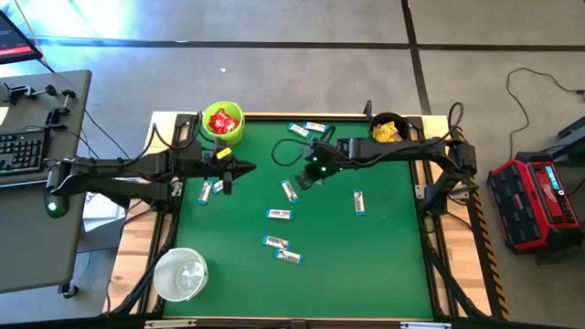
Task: Sort candy by brand, put in halloween buckets
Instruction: Put the white chocolate into the white bucket
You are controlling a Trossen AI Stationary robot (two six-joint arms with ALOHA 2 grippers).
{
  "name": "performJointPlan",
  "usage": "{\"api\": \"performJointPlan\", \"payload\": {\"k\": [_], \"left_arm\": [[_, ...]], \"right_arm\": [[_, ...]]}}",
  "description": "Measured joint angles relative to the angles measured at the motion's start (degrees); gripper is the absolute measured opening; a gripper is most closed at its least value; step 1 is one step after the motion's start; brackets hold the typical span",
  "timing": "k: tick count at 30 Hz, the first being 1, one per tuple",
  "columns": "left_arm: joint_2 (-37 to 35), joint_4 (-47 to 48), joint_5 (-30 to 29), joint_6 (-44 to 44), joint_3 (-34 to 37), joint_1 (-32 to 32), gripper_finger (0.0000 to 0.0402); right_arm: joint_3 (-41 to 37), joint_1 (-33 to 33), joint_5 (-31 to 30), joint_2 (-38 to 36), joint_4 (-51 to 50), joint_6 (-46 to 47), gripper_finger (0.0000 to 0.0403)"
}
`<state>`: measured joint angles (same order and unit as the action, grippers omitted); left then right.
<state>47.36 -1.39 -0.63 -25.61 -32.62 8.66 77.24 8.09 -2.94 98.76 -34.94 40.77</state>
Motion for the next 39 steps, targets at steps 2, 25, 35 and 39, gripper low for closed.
{"api": "performJointPlan", "payload": {"k": [2,25,35,39], "left_arm": [[1.2,-0.1,0.1,-1.2,0.0,-0.6,0.0014],[15.8,-43.2,-2.9,-10.7,-1.6,-3.6,0.0150],[15.9,-43.5,-3.3,-6.7,-7.1,-3.6,0.0151],[16.3,-43.4,-3.0,-6.7,-8.5,-3.6,0.0151]], "right_arm": [[3.2,-0.9,0.0,0.0,1.8,-2.5,0.0004],[21.5,-4.8,-5.8,-0.1,30.0,-11.0,0.0004],[21.5,-5.9,-8.9,-0.1,34.9,-10.8,0.0004],[21.5,-6.3,-8.9,-0.1,37.6,-9.7,0.0005]]}}
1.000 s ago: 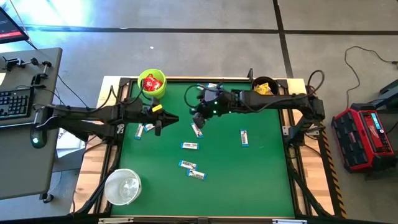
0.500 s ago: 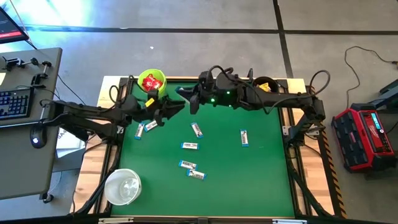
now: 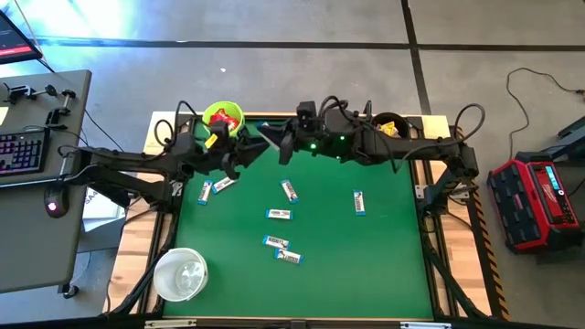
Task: Sort candy by brand, put in halloween buckets
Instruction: Put the white chocolate into the white bucket
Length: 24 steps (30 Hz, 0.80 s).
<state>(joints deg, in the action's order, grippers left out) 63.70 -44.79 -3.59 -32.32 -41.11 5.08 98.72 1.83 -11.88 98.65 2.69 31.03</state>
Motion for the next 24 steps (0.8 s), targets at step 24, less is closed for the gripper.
{"api": "performJointPlan", "payload": {"k": [24], "left_arm": [[4.0,-0.2,1.9,3.5,-5.5,0.2,0.0083]], "right_arm": [[0.0,-0.8,-1.4,0.0,4.9,-0.5,0.0005]]}}
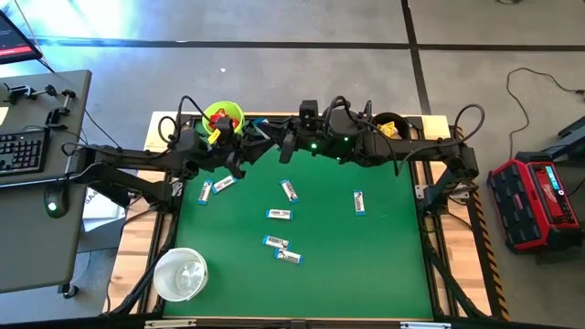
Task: Sort candy by brand, put in halloween buckets
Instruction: Put the white chocolate into the white bucket
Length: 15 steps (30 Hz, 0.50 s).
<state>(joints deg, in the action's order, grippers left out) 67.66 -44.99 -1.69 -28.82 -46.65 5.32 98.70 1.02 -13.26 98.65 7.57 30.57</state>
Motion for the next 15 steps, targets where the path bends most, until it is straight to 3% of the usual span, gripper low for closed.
{"api": "performJointPlan", "payload": {"k": [5,15], "left_arm": [[0.0,0.1,0.1,0.6,0.0,0.0,0.0046],[0.0,0.3,0.1,2.1,0.1,0.0,0.0018]], "right_arm": [[0.0,0.0,0.1,0.0,-1.5,-2.3,0.0028],[0.0,0.1,1.5,-0.3,-5.2,-3.6,0.0139]]}}
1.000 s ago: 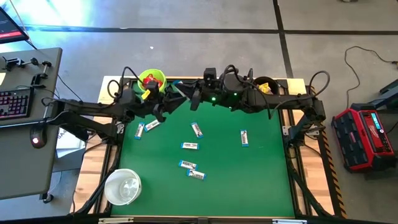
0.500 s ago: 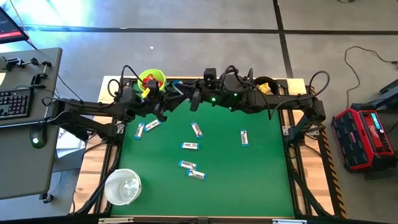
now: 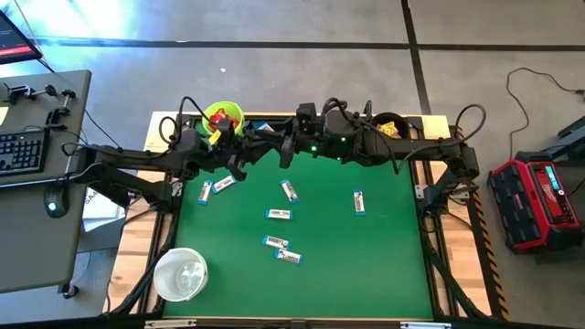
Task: Sort candy by brand, put in halloween buckets
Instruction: Put the white chocolate into the white bucket
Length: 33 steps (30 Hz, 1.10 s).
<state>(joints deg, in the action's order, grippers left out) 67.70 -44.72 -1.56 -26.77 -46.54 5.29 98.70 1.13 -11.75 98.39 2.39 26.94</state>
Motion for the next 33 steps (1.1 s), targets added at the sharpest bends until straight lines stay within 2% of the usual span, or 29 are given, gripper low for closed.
{"api": "performJointPlan", "payload": {"k": [4,9,14,17,21,27,33], "left_arm": [[-0.1,-0.3,1.1,0.1,0.0,0.0,0.0018],[-0.2,0.8,4.3,0.7,-0.1,0.0,0.0018],[-0.2,7.7,9.3,1.9,-0.1,0.0,0.0017],[-1.4,15.3,11.0,3.6,-0.1,0.0,0.0017],[-4.7,27.7,12.6,5.0,-0.1,0.0,0.0017],[-11.1,43.4,13.1,4.5,-0.1,-2.4,0.0017],[-15.4,55.7,13.1,0.7,-0.1,-9.4,0.0017]], "right_arm": [[0.0,0.0,0.4,-0.4,-0.2,-1.2,0.0157],[-0.1,1.1,0.8,-3.2,-1.3,-2.6,0.0161],[-0.1,2.5,0.2,-8.3,-8.0,-6.1,0.0161],[-0.1,2.8,0.3,-11.0,-14.6,-8.9,0.0158],[-0.1,2.6,-1.5,-12.4,-23.3,-11.1,0.0127],[-0.2,2.5,-1.9,-10.7,-31.6,-9.1,0.0018],[-0.2,2.5,-1.5,-7.0,-32.0,-9.1,0.0014]]}}
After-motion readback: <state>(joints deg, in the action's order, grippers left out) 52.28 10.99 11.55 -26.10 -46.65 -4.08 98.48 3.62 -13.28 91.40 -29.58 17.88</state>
